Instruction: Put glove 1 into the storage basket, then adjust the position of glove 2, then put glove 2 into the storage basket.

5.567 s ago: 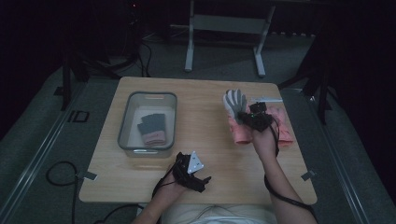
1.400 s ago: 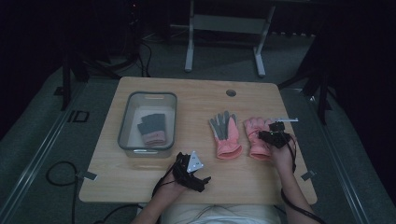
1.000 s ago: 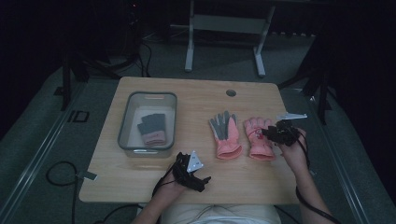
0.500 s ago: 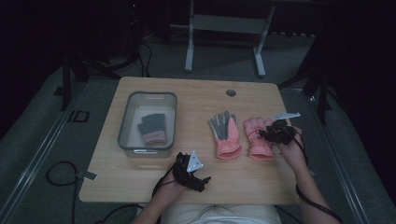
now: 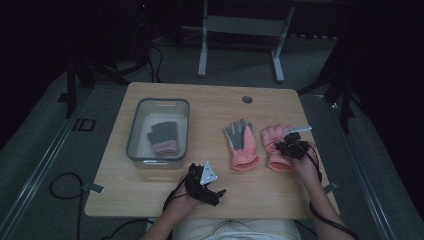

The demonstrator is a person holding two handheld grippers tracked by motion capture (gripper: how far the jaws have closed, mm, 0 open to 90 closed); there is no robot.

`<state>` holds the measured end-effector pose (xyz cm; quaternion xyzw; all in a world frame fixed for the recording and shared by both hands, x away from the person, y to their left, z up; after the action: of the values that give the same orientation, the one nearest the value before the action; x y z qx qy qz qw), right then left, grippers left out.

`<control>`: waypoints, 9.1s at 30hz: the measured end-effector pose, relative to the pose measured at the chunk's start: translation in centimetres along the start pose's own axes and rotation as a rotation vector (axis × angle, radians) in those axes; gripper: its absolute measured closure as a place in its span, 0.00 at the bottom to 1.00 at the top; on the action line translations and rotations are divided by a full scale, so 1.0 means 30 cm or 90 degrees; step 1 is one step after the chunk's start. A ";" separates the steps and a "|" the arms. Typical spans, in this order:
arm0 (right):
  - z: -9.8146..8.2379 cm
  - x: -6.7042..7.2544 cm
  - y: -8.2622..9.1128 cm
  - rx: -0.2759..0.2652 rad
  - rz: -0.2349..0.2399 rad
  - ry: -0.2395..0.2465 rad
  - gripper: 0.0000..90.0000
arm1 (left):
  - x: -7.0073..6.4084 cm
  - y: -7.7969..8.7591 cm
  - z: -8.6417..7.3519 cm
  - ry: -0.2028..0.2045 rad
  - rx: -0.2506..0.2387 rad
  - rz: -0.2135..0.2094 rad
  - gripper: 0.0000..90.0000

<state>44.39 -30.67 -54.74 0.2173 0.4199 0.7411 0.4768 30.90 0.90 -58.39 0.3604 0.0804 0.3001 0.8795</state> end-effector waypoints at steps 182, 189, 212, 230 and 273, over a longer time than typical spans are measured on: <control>0.272 0.257 0.082 -0.035 0.221 -0.004 0.78 | 0.307 -0.093 0.488 0.294 0.046 -0.099 0.85; 0.328 0.272 0.151 -0.061 0.213 0.002 0.78 | 0.334 -0.010 0.547 0.276 0.034 -0.082 0.84; 0.514 0.354 0.316 -0.117 0.223 0.025 0.78 | 0.415 0.227 0.656 0.241 0.028 -0.025 0.85; 0.627 0.522 0.277 -0.108 0.252 0.076 0.78 | 0.506 0.351 0.547 0.279 0.030 0.015 0.84; 0.824 1.014 0.146 -0.068 0.335 0.168 0.78 | 0.699 0.660 0.173 0.414 0.037 0.114 0.84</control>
<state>46.25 5.80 -39.83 0.1948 0.3683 0.8819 0.2204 40.40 21.23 -39.54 0.2759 0.3335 0.4730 0.7674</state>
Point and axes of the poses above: each handheld gripper's, and its own axes: y roughly backward along the jaws, z roughly out of its top, x roughly to its left, the point moved 3 cm from there along -y, roughly forward along the jaws, and after that the axes turned 6 degrees about x, right-handed, at the moved point
